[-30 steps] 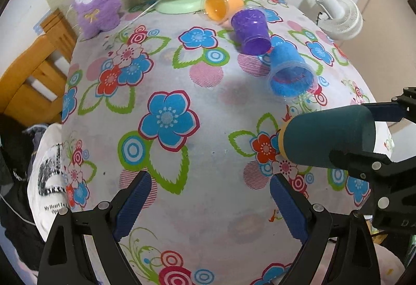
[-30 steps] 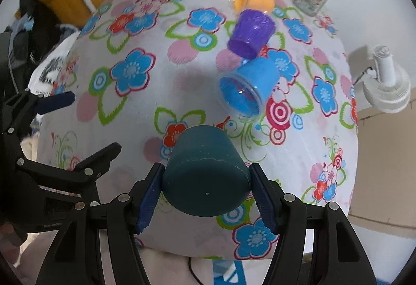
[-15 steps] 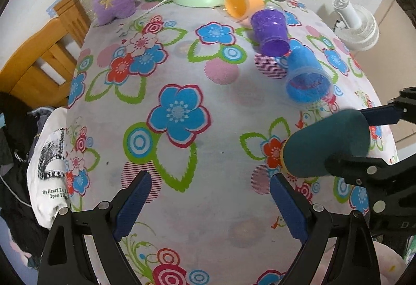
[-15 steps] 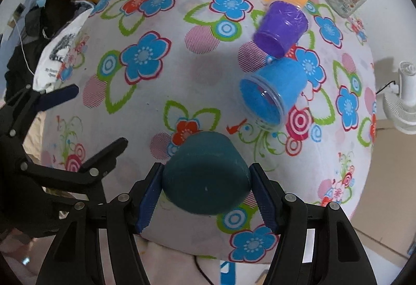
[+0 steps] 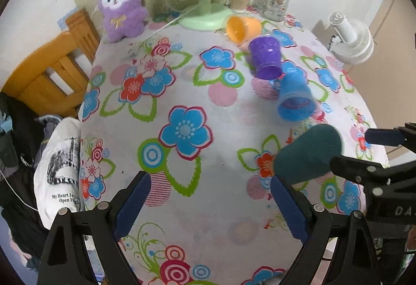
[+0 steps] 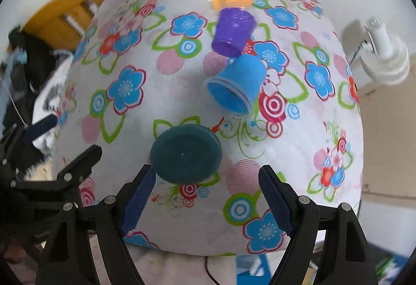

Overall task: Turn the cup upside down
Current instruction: 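Lower the inverted teal cup onto the tablecloth with the right gripper, then open the right gripper and pull it back from the teal cup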

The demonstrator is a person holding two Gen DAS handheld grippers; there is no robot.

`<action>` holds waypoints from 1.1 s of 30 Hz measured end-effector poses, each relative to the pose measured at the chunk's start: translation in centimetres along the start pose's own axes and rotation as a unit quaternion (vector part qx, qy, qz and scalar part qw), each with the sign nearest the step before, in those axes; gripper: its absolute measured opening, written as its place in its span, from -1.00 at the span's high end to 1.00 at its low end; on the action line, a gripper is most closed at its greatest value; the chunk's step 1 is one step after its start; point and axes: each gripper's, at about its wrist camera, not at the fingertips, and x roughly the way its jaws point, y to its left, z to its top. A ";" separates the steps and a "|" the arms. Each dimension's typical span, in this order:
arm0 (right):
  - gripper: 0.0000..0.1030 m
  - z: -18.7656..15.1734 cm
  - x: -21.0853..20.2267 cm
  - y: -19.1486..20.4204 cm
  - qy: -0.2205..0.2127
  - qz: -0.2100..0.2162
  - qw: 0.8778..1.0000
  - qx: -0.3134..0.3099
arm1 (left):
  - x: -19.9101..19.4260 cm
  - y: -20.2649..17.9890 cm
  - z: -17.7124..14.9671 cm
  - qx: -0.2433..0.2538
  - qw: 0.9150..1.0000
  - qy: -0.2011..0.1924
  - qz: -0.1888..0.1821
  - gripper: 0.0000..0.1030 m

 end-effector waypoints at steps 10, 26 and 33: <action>-0.66 -1.9 -4.1 -3.1 -0.093 -0.018 0.995 0.009 | -3.2 -2.8 0.0 -0.062 0.998 -0.024 0.011 -0.85; -0.75 -4.0 -7.5 -6.3 -0.176 -0.031 0.984 0.015 | -6.7 -5.7 -0.8 -0.120 0.990 -0.068 0.031 -0.85; -0.75 -4.9 -7.6 -6.1 -0.177 -0.034 0.983 0.012 | -7.0 -6.1 -1.3 -0.125 0.988 -0.075 0.042 -0.88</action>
